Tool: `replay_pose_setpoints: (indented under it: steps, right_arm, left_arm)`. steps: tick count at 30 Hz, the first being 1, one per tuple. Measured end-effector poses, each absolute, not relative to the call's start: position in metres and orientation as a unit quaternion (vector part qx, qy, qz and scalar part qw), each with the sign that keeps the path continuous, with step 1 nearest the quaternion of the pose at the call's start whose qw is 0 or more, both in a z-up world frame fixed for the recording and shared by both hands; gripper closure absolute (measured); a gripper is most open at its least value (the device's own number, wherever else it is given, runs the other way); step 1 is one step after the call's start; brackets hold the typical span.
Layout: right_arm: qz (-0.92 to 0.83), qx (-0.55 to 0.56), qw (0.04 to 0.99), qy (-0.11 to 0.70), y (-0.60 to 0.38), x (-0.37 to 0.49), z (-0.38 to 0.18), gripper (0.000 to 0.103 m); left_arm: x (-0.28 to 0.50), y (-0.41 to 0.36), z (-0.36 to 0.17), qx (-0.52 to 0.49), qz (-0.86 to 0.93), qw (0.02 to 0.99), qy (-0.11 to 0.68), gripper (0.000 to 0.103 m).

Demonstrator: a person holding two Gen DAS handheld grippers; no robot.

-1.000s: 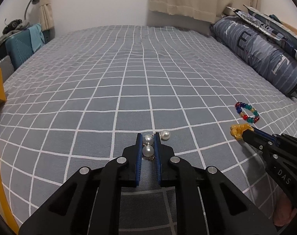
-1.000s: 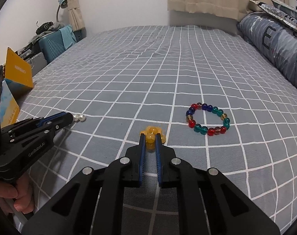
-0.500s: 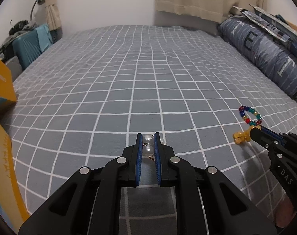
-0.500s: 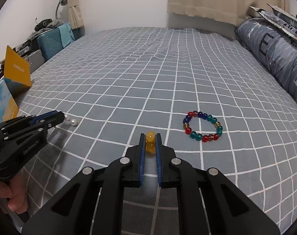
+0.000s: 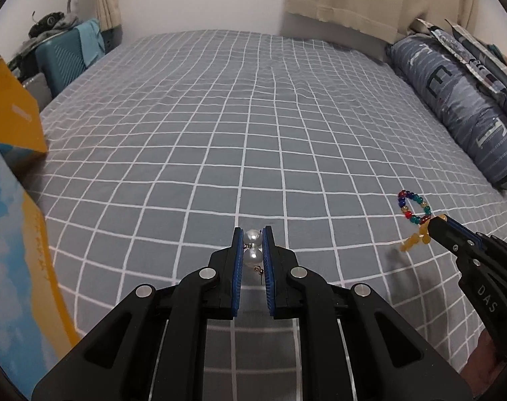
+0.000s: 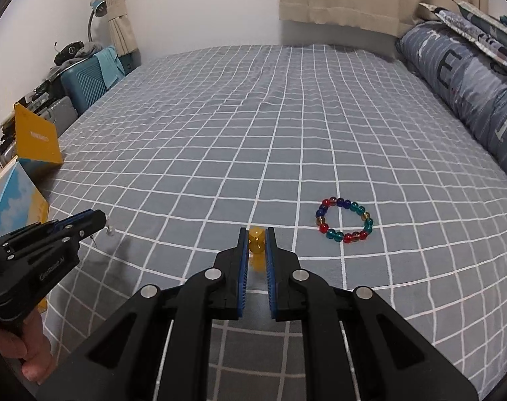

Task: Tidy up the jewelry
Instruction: 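Carry the pearl string and yellow beads into the white box with both tools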

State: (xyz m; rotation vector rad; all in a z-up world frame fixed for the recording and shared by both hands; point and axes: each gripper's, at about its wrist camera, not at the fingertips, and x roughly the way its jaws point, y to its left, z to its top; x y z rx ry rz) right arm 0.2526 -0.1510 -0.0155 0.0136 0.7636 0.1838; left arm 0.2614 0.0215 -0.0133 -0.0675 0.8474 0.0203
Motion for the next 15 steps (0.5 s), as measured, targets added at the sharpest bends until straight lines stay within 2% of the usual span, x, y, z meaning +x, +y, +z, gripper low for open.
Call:
replay_pose_setpoints:
  steps: [15]
  right_arm:
    - [0.083,0.016,0.914,0.396,-0.132,0.237,0.03,0.094]
  left_arm:
    - [0.227,0.043,0.042,-0.022,0.029,0.911,0.411,0.092]
